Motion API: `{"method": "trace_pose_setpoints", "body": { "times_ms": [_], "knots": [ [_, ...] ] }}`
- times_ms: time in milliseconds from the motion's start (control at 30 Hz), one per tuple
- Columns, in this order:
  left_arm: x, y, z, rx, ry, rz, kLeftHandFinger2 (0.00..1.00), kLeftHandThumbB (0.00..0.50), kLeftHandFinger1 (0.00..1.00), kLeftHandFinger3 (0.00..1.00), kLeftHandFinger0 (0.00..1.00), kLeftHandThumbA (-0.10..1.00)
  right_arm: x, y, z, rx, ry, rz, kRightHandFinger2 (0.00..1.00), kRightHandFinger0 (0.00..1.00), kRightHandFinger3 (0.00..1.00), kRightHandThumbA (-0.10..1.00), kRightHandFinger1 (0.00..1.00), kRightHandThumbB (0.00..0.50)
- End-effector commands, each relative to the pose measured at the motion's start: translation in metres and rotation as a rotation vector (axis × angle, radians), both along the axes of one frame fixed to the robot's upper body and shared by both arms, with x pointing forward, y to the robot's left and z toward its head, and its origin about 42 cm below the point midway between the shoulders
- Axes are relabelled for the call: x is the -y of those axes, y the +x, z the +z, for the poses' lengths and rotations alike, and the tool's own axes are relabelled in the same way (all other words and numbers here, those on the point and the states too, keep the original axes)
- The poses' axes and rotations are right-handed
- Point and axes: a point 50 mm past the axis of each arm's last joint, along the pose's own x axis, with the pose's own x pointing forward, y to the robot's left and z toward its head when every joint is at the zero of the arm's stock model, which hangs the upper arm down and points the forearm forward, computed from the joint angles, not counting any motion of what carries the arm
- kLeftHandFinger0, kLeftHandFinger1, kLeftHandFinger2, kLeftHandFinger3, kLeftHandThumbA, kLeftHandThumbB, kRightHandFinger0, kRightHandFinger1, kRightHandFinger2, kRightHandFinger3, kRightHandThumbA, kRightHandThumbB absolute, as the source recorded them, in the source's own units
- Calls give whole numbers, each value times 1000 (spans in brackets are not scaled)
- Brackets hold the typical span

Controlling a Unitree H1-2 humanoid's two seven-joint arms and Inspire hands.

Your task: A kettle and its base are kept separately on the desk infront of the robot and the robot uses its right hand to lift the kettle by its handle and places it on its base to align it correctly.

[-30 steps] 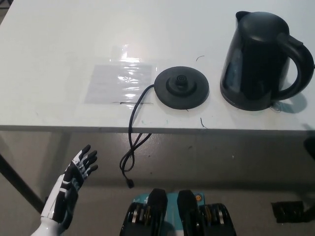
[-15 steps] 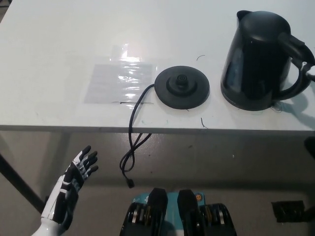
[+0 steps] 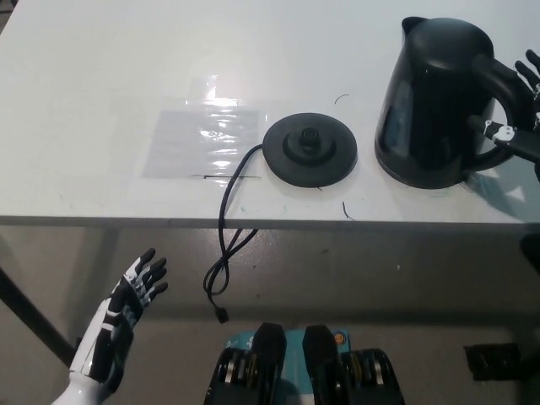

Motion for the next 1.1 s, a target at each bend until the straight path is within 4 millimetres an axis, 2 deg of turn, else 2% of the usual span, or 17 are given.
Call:
{"method": "trace_pose_setpoints", "body": {
  "times_ms": [0, 133, 233, 433, 467, 500, 533, 567, 600, 633, 667, 700, 800, 967, 1067],
  "knots": [
    [-4, 3, 12, 55, 13, -27, 1000, 0, 1000, 1000, 1000, 1000, -6, 14, 17, 17, -14, 18, 1000, 1000, 1000, 944, 1000, 346],
    [-5, 4, 12, 60, 15, -25, 1000, 6, 1000, 1000, 1000, 1000, -4, 16, 15, 10, 1, 12, 1000, 1000, 1000, 907, 1000, 351],
    [-4, 4, 12, 60, 13, -23, 1000, 1, 1000, 1000, 1000, 1000, -1, 17, 15, 18, -17, 5, 1000, 1000, 1000, 920, 1000, 343],
    [-5, 4, 12, 63, 18, -28, 1000, 0, 1000, 1000, 1000, 1000, 0, 18, 14, 17, -25, -36, 1000, 1000, 1000, 917, 1000, 361],
    [-5, 4, 12, 64, 21, -28, 1000, 0, 1000, 1000, 1000, 1000, -2, 18, 15, 26, 2, -55, 1000, 1000, 1000, 802, 1000, 319],
    [-5, 5, 12, 65, 24, -29, 1000, 0, 1000, 1000, 1000, 1000, -5, 19, 17, 39, 45, -83, 958, 1000, 990, 779, 1000, 331],
    [-5, 5, 12, 63, 22, -30, 1000, 0, 1000, 1000, 1000, 1000, -7, 19, 20, 51, 113, -108, 557, 732, 631, 621, 520, 321],
    [-3, 4, 11, 58, 16, -28, 1000, 0, 1000, 1000, 1000, 1000, -9, 18, 23, 73, 110, -156, 350, 266, 418, 425, 242, 292],
    [-3, 4, 10, 56, 14, -27, 1000, 0, 1000, 1000, 1000, 1000, -10, 17, 24, 82, 107, -176, 289, 110, 348, 360, 152, 283],
    [-4, 4, 10, 61, 12, -29, 1000, 0, 1000, 1000, 1000, 1000, -13, 17, 27, 124, 104, -237, 175, 4, 175, -44, 10, 230],
    [-4, 6, 11, 65, 13, -30, 1000, 0, 1000, 1000, 1000, 1000, -14, 18, 29, 145, 120, -255, 231, 1, 198, -89, 2, 217],
    [-4, 7, 12, 65, 18, -30, 1000, 0, 1000, 1000, 1000, 1000, -17, 17, 33, 159, 124, -270, 304, 0, 267, -100, 15, 179],
    [-7, 8, 13, 64, 23, -23, 1000, 0, 1000, 1000, 1000, 1000, -25, 16, 40, 211, 139, -273, 416, 0, 310, -100, 59, 162],
    [-6, 3, 10, 50, 23, -30, 1000, 7, 1000, 1000, 1000, 1000, -25, 6, 39, 223, 146, -294, 461, 0, 360, -100, 79, 139],
    [-6, 4, 13, 53, 24, -30, 1000, 0, 1000, 1000, 1000, 1000, -24, 6, 39, 223, 161, -295, 460, 0, 306, -100, 91, 142]
  ]
}}
